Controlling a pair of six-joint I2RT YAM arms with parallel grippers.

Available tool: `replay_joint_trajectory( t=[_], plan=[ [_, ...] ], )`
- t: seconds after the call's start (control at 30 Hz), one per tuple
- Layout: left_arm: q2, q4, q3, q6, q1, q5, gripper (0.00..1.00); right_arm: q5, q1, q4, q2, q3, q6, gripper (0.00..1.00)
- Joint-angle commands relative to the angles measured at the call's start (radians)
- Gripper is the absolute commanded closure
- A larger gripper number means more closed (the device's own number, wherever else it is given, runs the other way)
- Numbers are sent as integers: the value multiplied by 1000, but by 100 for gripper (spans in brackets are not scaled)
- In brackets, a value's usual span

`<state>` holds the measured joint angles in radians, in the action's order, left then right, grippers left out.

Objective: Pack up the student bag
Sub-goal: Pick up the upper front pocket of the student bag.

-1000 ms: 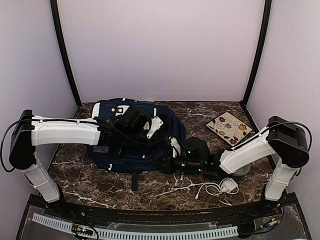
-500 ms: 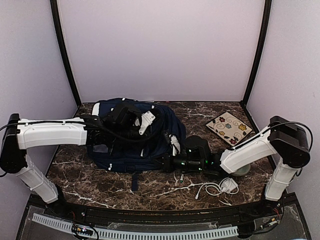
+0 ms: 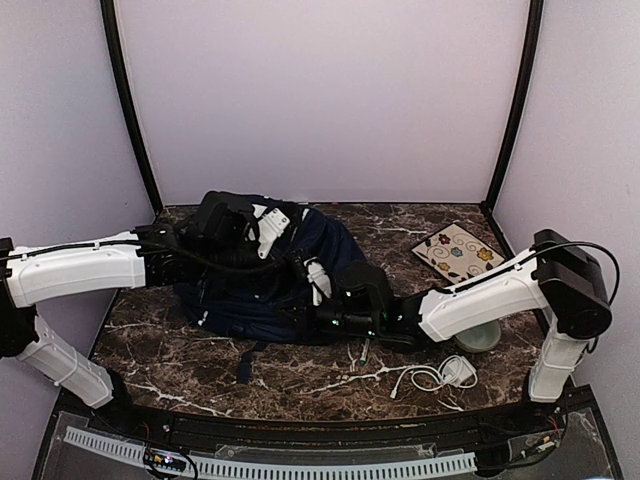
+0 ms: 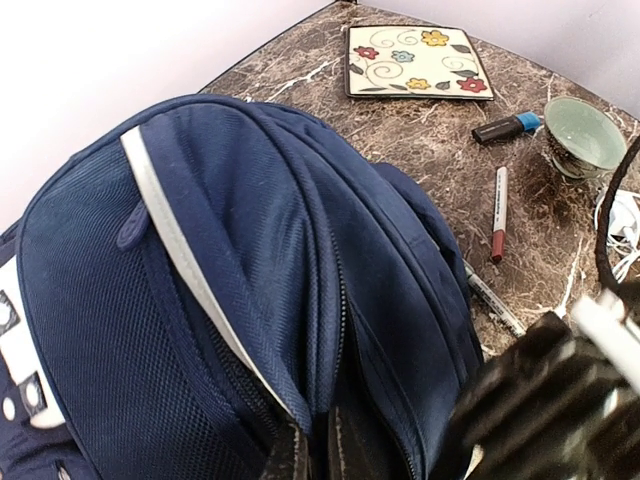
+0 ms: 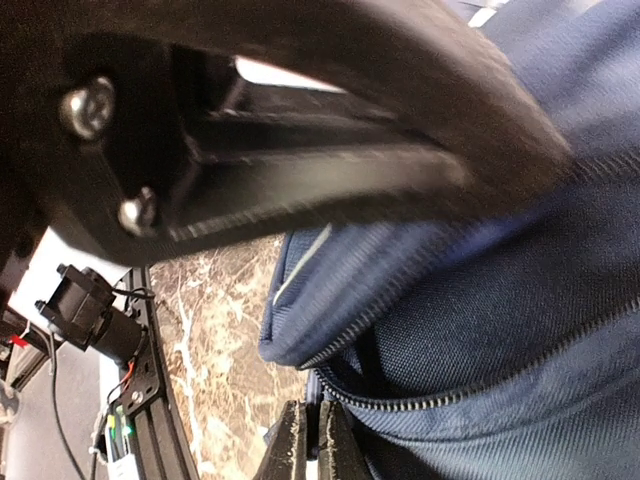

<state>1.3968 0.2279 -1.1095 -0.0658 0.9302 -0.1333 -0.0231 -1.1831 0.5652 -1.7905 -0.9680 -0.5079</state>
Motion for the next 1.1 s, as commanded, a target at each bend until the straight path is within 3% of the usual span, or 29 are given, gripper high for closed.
replay_joint_trajectory(
  t=[0.0,0.23,0.37,0.53,0.73,0.9,1.07],
  plan=[
    [-79,-295,-29,17,12,44,100,-41,-63,-24,-64,-92,94,100],
    [-84,-290,17,10,6,0,100,-101,-88,11,-36,-90,179,100],
    [-116,-273,55,-7,-7,-23,100,-89,-80,58,91,46,207,74],
    [-136,-301,91,2,-10,33,100,-75,-49,-37,224,92,210,62],
    [-138,-321,98,25,-11,64,100,-50,26,-19,236,77,149,64],
    [-168,-326,93,27,-11,59,100,-40,98,-49,131,-3,58,72],
    [-196,-328,92,38,-10,88,100,3,127,-172,37,-95,44,71]
  ],
)
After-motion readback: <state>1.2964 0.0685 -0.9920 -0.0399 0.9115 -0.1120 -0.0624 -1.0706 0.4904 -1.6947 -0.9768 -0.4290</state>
